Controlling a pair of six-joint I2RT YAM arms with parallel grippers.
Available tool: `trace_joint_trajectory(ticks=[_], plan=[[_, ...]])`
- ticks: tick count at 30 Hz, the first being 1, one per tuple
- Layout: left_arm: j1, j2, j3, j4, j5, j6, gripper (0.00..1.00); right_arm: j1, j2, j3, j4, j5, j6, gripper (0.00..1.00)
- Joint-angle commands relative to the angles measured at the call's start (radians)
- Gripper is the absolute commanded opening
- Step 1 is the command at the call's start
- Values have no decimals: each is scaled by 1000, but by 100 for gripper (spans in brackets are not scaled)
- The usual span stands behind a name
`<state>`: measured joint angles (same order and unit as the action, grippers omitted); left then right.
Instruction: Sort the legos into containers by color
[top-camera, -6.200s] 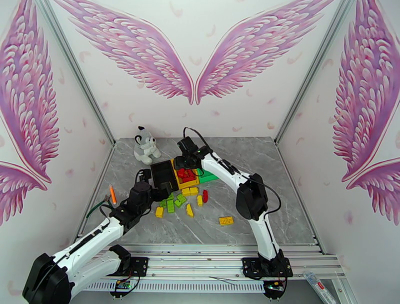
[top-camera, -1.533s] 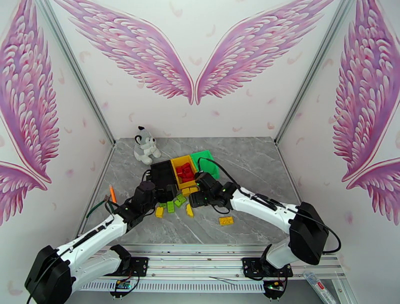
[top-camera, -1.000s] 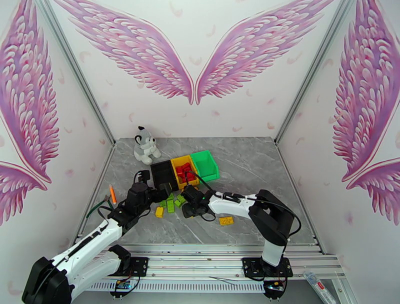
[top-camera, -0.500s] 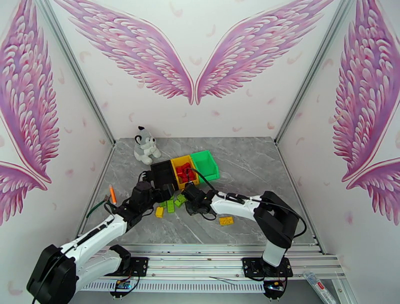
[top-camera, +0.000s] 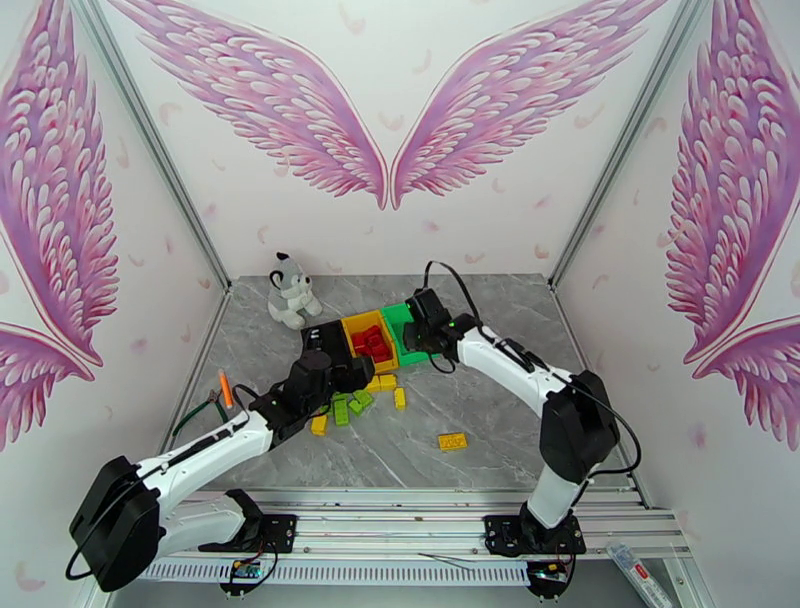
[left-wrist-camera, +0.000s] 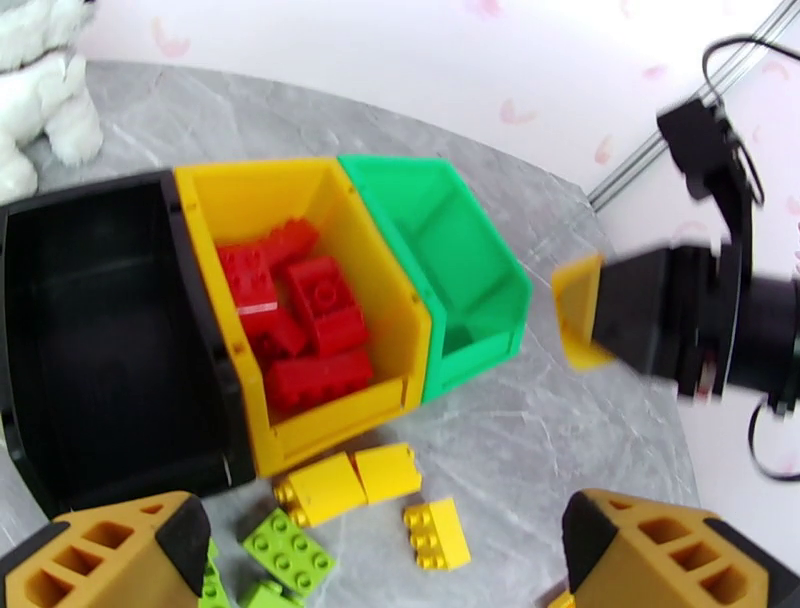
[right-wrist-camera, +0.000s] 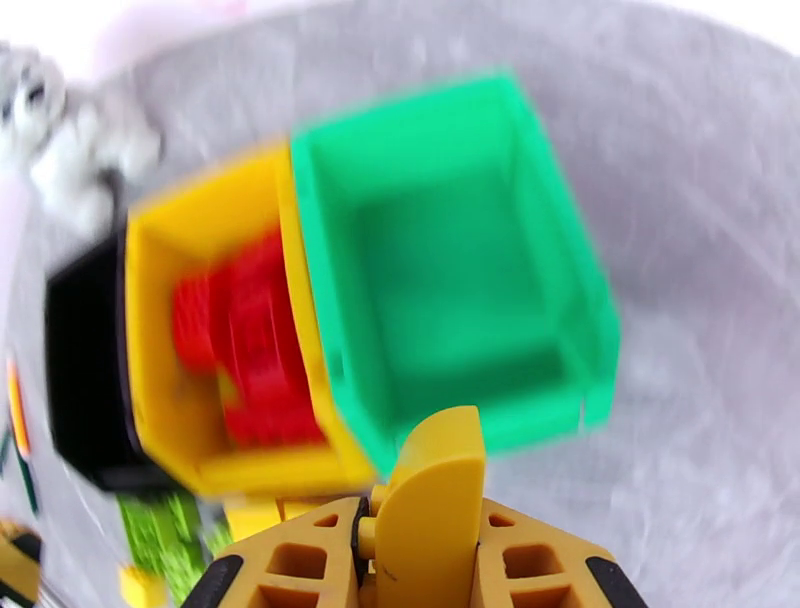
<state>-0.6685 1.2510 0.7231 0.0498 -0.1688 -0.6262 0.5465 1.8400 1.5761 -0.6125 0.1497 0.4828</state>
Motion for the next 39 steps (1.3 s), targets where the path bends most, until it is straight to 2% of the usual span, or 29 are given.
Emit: trace_joint_trajectory(ticks=[1,3,6,11,16,21,24,28,32,34,39], plan=[[-7,37,45,-36,-26,48,99,-22,112,128,-105,-31,-46,25],[-12,38,43,-43,-24,49,99,-38,171,205,-137,-34,-49,28],[-20,22,33,-62,-25,49,98,-57,222,269,-161,-47,-53,40],[-49,-33,25,-123,-49,44,96,-67,221,272,-154,-84,-61,54],[-129,-66,-28,-119,-84,20,95,-67,103,142,-110,-149,-31,72],[-261,-42,-74,-116,-208,9,92,-69,-85,-78,-53,-144,8,76],[-332,16,-59,-121,-278,6,92,-77,-183,-205,-24,-131,36,76],[-359,154,3,-117,-298,8,90,-97,-277,-327,-5,-120,49,76],[-371,333,107,-123,-297,12,87,-141,-370,-436,44,-184,73,84],[-373,409,160,-133,-304,9,85,-147,-416,-484,65,-176,70,89],[-376,546,266,-145,-306,6,81,-176,-491,-588,127,-217,97,94]])
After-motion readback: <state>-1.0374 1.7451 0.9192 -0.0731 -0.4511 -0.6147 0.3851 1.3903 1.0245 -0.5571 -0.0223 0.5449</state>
